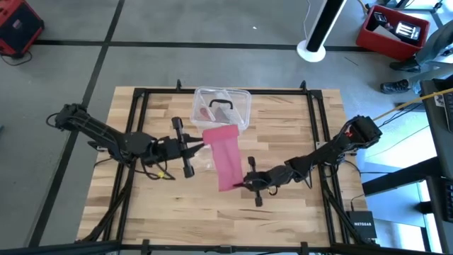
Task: Roll bandage
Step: Roll the pink bandage
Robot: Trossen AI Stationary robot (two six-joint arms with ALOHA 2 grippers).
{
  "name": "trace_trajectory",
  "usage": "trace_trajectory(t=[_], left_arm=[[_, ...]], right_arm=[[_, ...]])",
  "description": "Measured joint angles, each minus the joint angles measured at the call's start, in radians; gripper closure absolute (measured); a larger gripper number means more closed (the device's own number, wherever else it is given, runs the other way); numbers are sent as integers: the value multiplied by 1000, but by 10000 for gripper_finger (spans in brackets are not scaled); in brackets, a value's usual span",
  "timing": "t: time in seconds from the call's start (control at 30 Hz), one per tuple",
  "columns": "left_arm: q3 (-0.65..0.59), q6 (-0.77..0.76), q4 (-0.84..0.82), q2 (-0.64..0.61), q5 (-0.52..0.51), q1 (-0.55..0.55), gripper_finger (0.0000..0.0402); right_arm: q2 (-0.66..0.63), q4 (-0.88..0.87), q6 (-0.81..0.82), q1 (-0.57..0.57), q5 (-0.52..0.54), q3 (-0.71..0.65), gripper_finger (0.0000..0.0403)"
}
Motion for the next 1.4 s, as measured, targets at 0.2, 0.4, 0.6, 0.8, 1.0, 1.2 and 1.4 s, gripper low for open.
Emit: trace_trajectory(t=[0.2,0.4,0.6,0.8,1.0,1.2,1.4], left_arm=[[0,22,-126,-6,-25,63,394],[0,2,-266,-5,-30,103,396],[0,0,-336,-5,-30,101,398],[0,2,-357,32,-9,95,399],[0,20,-356,113,26,55,400],[0,-23,-324,177,90,0,400],[1,3,-220,250,128,-82,400]], right_arm=[[-26,-19,-25,61,8,48,399],[-140,-289,-107,102,60,182,400],[-204,-520,-189,142,127,385,400],[-201,-638,-237,166,187,589,400],[-200,-645,-326,162,297,713,399],[-209,-733,-355,88,360,787,398],[-238,-844,-305,-52,359,793,398]])
